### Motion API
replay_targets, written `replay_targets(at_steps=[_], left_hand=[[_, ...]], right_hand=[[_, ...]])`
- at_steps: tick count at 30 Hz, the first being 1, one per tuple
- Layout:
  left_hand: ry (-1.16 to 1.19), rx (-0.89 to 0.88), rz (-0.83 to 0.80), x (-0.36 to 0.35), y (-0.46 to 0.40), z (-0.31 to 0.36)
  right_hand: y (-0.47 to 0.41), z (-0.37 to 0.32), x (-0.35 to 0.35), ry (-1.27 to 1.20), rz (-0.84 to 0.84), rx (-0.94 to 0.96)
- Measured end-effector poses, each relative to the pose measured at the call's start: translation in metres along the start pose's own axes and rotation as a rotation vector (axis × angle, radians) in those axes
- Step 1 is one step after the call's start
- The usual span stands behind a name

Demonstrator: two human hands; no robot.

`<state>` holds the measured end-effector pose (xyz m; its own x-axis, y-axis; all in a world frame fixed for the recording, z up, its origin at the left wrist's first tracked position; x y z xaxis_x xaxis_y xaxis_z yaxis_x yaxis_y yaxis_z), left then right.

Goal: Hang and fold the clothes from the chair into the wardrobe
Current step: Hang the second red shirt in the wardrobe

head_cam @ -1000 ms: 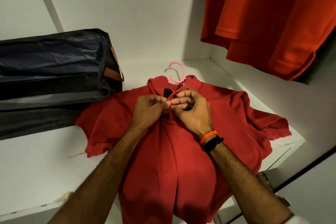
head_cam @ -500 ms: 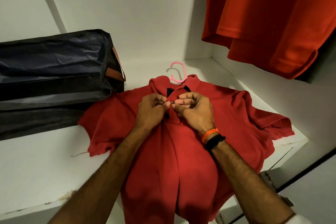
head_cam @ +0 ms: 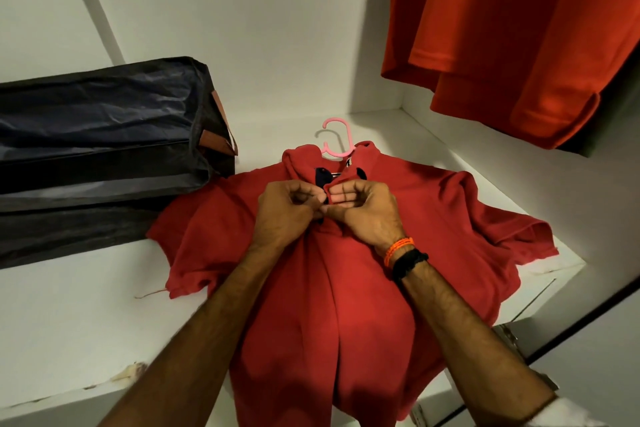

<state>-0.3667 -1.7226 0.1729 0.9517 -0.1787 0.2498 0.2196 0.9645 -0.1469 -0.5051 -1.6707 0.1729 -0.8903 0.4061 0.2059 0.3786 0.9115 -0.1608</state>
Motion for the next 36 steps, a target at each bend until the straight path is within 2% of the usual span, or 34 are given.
replay_targets(at_steps=[5,14,21,29,34,36], left_hand=[[0.021,0.063,0.032,-0.002,0.001,0.002],[0.375,0.236,-0.019,-0.002,0.005,0.008],[0.373,0.269,-0.051,0.0,0.006,0.009],[0.39,0.284,-0.102,0.002,0.007,0.011],[0.486,0.369,-0.154,0.003,0.005,0.012],[0.448,0.348,-0.166,0.002,0.007,0.013]], right_hand=[[0.001,0.002,0.002,-0.071,0.041,-0.028],[0.002,-0.001,0.003,-0.186,0.015,-0.021],[0.002,-0.004,0.003,-0.264,0.026,0.003],[0.004,-0.008,0.005,-0.228,0.051,0.035],[0.004,-0.007,0.006,-0.166,0.087,0.057],[0.005,-0.007,0.006,-0.127,0.097,0.08]])
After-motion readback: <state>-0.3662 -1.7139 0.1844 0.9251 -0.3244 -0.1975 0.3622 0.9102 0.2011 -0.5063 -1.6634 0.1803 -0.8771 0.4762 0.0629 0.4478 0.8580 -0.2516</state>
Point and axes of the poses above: each hand's wrist, its own y-axis away from the middle knuckle, its own x-axis out of the back of the hand, z = x × y, the point moved 3 cm from there along -y, towards the middle knuckle, and after that the axes turned 3 degrees about x, right-handed, at the moved point
